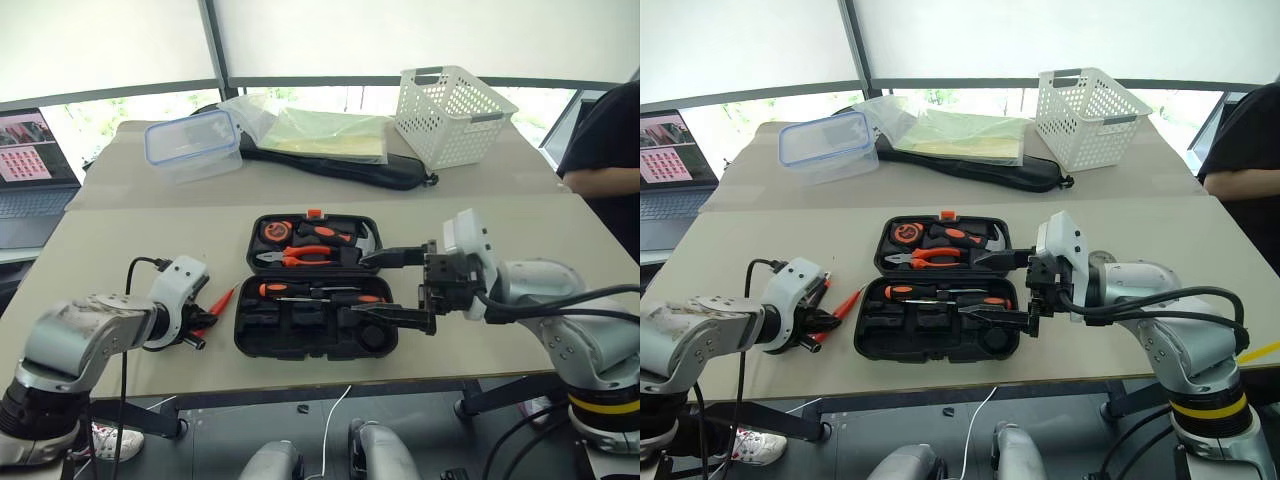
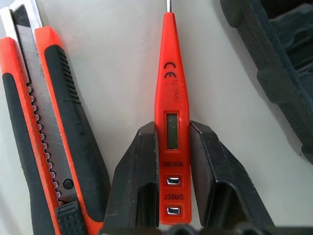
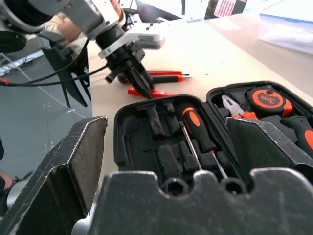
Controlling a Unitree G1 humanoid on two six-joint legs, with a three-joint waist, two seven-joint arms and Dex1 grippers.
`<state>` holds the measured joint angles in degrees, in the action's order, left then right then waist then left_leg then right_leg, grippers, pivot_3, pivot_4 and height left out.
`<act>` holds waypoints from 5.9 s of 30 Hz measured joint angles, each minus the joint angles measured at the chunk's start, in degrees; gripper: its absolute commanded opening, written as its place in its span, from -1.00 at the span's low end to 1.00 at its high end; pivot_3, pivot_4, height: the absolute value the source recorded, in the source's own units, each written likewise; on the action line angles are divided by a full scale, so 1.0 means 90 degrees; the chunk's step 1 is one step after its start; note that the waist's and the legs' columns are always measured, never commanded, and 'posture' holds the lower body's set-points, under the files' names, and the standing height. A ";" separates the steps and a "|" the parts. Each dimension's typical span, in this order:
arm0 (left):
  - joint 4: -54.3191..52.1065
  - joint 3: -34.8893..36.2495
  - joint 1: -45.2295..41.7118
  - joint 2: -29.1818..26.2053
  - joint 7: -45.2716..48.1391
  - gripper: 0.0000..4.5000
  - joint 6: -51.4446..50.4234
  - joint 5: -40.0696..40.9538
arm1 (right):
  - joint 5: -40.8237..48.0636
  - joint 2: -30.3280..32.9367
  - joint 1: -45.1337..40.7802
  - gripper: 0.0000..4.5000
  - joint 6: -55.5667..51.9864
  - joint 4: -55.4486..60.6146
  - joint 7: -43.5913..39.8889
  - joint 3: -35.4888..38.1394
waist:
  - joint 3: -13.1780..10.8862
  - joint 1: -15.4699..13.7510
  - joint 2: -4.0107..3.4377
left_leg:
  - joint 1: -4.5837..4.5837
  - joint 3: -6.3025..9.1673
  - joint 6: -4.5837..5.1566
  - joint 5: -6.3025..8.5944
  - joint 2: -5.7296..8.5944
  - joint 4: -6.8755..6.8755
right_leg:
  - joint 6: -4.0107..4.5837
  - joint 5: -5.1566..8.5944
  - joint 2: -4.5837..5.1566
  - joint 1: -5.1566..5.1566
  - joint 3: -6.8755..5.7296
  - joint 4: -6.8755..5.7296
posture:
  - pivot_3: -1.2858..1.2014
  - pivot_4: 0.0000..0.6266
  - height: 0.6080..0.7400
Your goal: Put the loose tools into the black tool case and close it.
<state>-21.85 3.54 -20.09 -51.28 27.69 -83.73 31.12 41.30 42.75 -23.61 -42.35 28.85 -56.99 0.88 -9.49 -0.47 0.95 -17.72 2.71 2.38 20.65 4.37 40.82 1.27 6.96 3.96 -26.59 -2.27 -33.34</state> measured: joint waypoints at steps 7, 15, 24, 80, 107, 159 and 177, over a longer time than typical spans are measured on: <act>-0.0184 -0.0009 -0.0695 -0.1281 0.1927 -0.81 0.2219 0.0057 | 0.0305 0.0621 0.0459 1.00 -0.0227 0.0122 -0.0325 0.0093 | -0.0004 -0.0017 0.0008 | -0.0058 0.0000 -0.0002 -0.0001 0.0002 0.0007 | 0.0003 -0.0002 0.0006 -0.0050 -0.0009 0.0014 | 0.03 -0.52 1.00; 0.0463 -0.1524 -0.1294 -0.1288 0.4813 -0.81 0.5273 -0.0611 | 0.0288 0.0647 0.0516 1.00 -0.0113 0.0109 -0.0319 0.0115 | -0.0005 0.0003 0.0009 | -0.0059 -0.0019 -0.0002 -0.0002 0.0001 0.0012 | 0.0009 -0.0006 0.0009 -0.0044 -0.0008 0.0017 | 0.03 -0.52 1.00; 0.2368 -0.3182 -0.2597 -0.0328 0.6231 -0.81 0.6985 -0.2321 | 0.0299 0.0587 0.0770 1.00 -0.0113 0.0348 0.0095 0.0226 | -0.0004 -0.0006 0.0011 | -0.0082 -0.0026 0.0043 0.0007 -0.0001 0.0043 | 0.0003 -0.0012 0.0005 -0.0046 -0.0008 0.0014 | 0.03 -0.52 1.00; 0.2214 -0.1043 -0.0667 0.1338 0.4903 -0.99 0.5629 -0.1246 | 0.0039 0.0462 0.1011 1.00 0.0077 0.0334 0.0219 0.0204 | -0.0001 -0.0022 0.0010 | -0.0101 -0.0022 0.0068 0.0026 0.0001 0.0108 | -0.0022 -0.0026 0.0013 -0.0047 -0.0005 0.0012 | 0.03 -0.52 1.00; 0.2502 -0.1316 -0.0797 0.1312 0.4456 -0.99 0.6148 -0.1308 | 0.0040 0.0420 0.0970 1.00 0.0076 0.0335 0.0276 -0.0009 | 0.0001 -0.0019 0.0007 | -0.0067 -0.0015 0.0068 0.0027 0.0002 0.0098 | -0.0026 -0.0024 0.0014 -0.0013 -0.0009 0.0022 | 0.03 -0.52 1.00; 0.0226 0.3769 0.4071 0.0112 0.2730 0.99 0.4346 -0.0684 | 0.0239 -0.0115 -0.0706 1.00 0.0078 -0.0753 -0.0855 -0.0649 | 0.0001 -0.0065 0.0013 | -0.0051 -0.0041 0.0051 0.0025 -0.0013 0.0023 | -0.0013 -0.0017 0.0003 -0.0036 -0.0010 0.0020 | 0.03 -0.52 1.00; 0.1951 0.1514 0.2166 -0.0297 0.2239 -0.20 0.4516 -0.1293 | 0.0238 0.0102 0.0027 1.00 0.0064 -0.0003 -0.0287 -0.0509 | 0.0010 0.0006 -0.0004 | -0.0041 -0.0048 0.0036 0.0017 -0.0013 0.0011 | -0.0010 -0.0017 -0.0001 -0.0048 -0.0008 0.0013 | 0.03 -0.52 1.00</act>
<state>-4.29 17.17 -0.59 -53.96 47.84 -43.08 19.48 43.44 43.67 -23.37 -41.77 28.83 -59.57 -3.71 -9.40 -0.41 0.92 -18.09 2.28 2.70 20.81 4.26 40.92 1.18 6.80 3.95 -27.02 -2.34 -33.22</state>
